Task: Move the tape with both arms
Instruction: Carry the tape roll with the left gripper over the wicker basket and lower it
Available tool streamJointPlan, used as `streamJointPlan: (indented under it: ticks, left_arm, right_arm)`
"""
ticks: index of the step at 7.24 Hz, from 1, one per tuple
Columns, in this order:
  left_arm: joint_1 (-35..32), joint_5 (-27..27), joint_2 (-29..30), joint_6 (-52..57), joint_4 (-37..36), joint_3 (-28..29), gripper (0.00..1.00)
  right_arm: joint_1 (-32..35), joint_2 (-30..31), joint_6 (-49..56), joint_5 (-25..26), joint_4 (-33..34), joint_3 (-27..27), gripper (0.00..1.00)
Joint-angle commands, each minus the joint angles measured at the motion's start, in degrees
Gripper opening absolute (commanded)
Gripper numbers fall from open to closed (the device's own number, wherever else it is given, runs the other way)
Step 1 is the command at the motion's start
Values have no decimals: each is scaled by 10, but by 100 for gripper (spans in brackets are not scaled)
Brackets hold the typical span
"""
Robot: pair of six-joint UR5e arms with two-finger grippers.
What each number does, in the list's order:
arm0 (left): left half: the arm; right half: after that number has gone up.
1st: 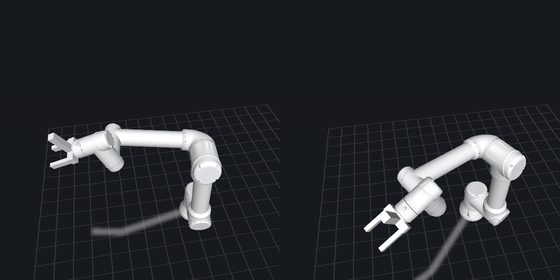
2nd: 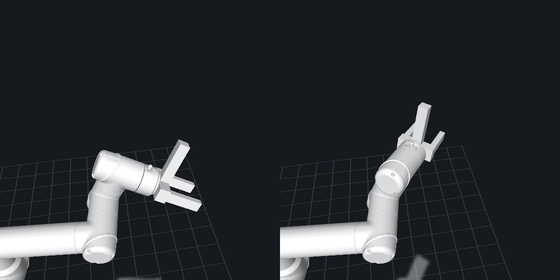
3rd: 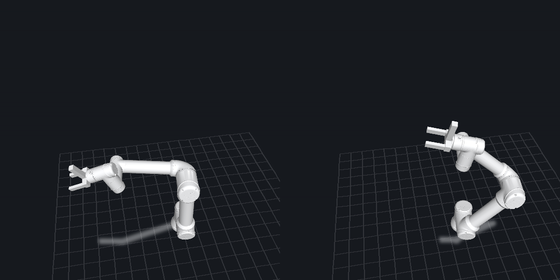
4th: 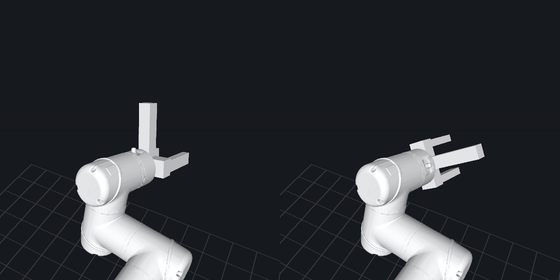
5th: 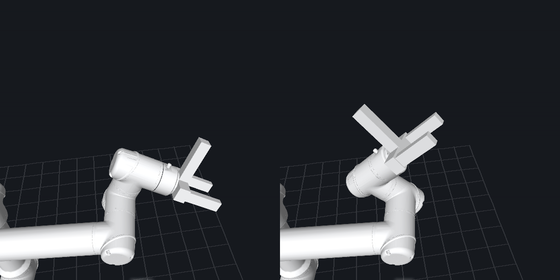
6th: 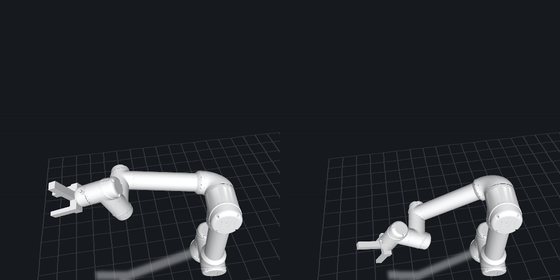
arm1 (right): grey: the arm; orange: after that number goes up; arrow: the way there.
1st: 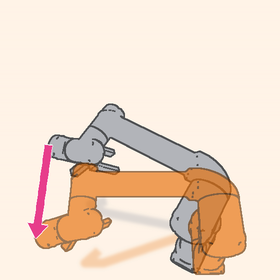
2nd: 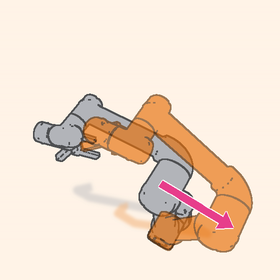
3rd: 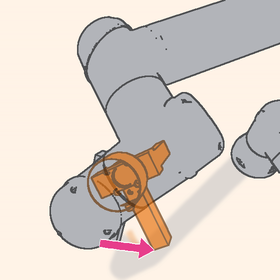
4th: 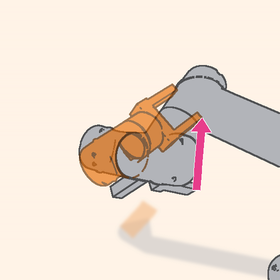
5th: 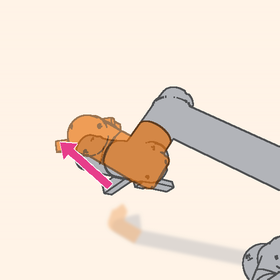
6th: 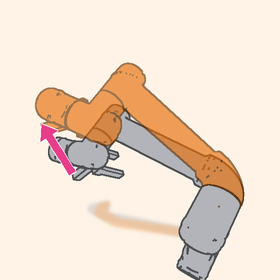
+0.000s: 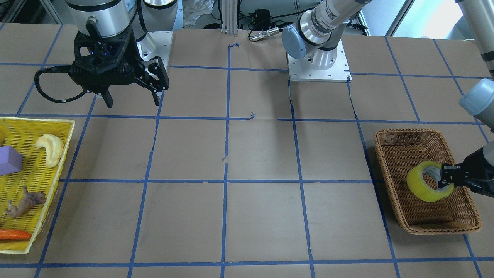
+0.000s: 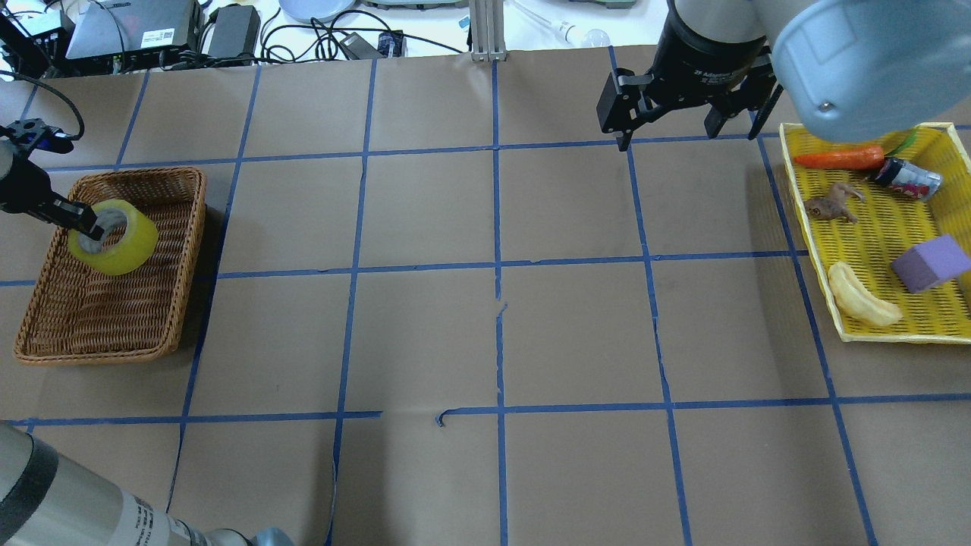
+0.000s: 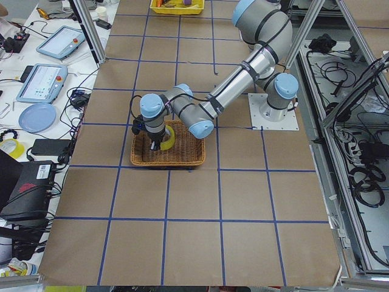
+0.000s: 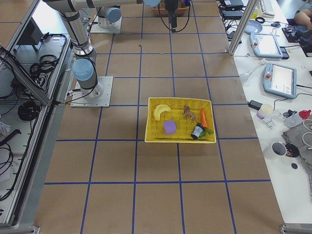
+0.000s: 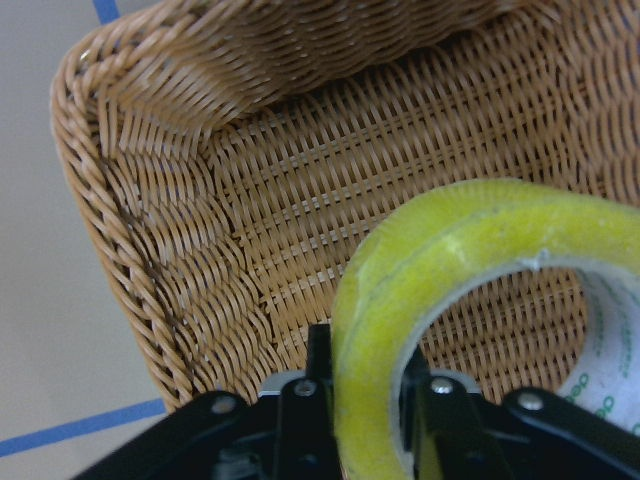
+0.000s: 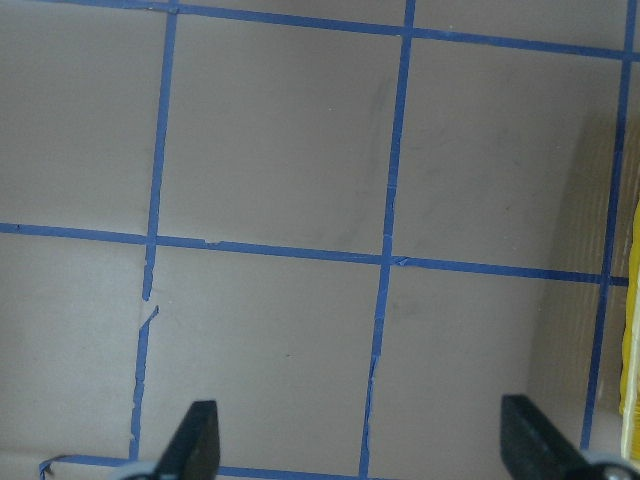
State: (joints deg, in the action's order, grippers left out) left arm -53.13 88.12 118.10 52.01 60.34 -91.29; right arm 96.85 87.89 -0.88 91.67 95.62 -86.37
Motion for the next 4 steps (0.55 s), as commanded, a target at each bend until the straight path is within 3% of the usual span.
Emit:
streamJointPlan:
  ticks: [1, 3, 4]
  left_arm:
    - [-4, -1, 18, -10, -26, -10, 26]
    - [-4, -4, 15, -10, -37, -20, 56]
    - [-20, 2, -12, -10, -27, -19, 83]
  right_arm:
    - [0, 0, 0, 0, 0, 0, 100]
    - [3, 0, 0, 0, 0, 0, 100]
    - [4, 0, 0, 0, 0, 0, 100]
